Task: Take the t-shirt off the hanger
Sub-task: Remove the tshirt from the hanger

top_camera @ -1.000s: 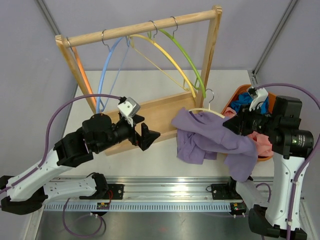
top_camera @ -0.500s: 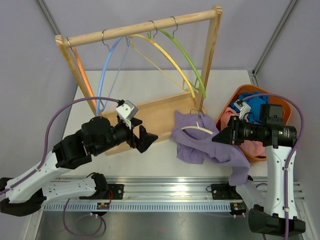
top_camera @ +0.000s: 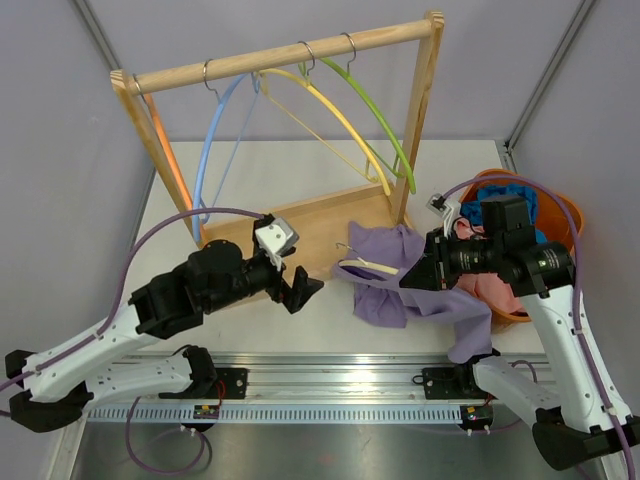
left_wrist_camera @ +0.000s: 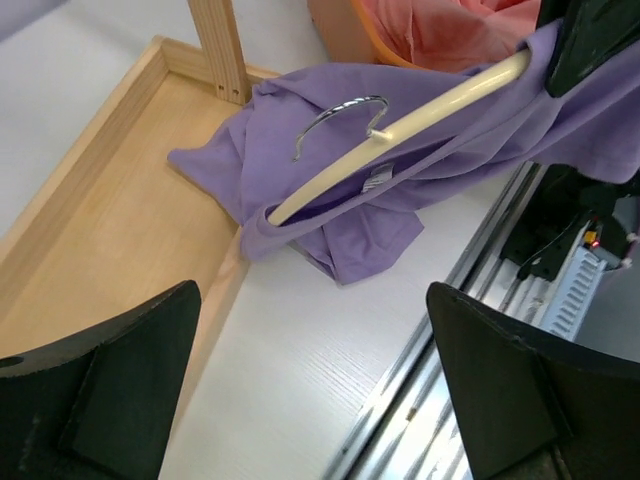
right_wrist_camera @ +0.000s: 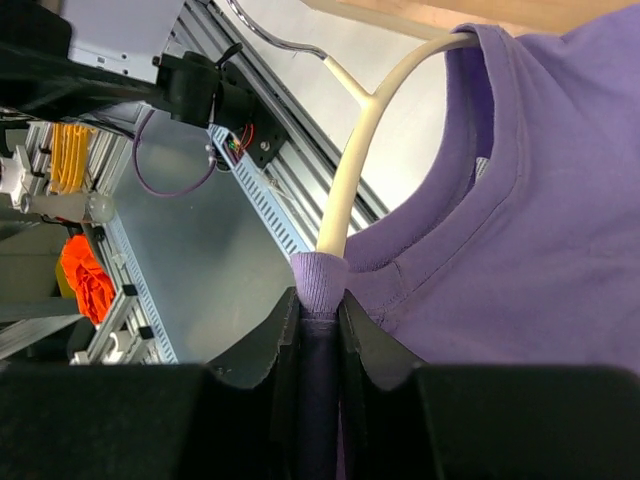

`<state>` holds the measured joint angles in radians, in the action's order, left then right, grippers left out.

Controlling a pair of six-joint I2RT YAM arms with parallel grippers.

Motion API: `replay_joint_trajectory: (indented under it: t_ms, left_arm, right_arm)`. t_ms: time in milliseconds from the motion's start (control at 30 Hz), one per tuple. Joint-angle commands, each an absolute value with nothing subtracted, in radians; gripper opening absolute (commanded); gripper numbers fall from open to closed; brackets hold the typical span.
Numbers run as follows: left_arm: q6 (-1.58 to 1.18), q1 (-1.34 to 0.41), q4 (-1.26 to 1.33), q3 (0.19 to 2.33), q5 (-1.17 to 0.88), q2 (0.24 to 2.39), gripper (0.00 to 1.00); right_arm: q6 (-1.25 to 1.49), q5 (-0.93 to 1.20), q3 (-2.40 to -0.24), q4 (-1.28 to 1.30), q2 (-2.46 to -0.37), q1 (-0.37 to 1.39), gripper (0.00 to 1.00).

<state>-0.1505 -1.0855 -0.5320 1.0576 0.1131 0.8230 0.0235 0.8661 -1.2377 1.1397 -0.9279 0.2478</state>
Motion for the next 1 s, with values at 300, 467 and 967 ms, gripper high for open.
replay_joint_trajectory:
  t_ms: [300,467,967]
  left_arm:
    - [0.245,-1.078,0.029,0.802,0.057,0.931,0.99]
    - [0.279,-1.025,0.156,0.769,0.025,0.969,0.99]
    - [0.238,-0.908,0.055,0.795,-0.385,0.906,0.89]
  right_arm:
    - [-0.027,0.934,-1.414,0.989,-0.992,0.356,0.00]
    - [-0.078,0.965,-1.451,1.020,-1.017,0.387,0.00]
    - [-0.241,1.018,-1.503,1.115,-1.055,0.397,0.00]
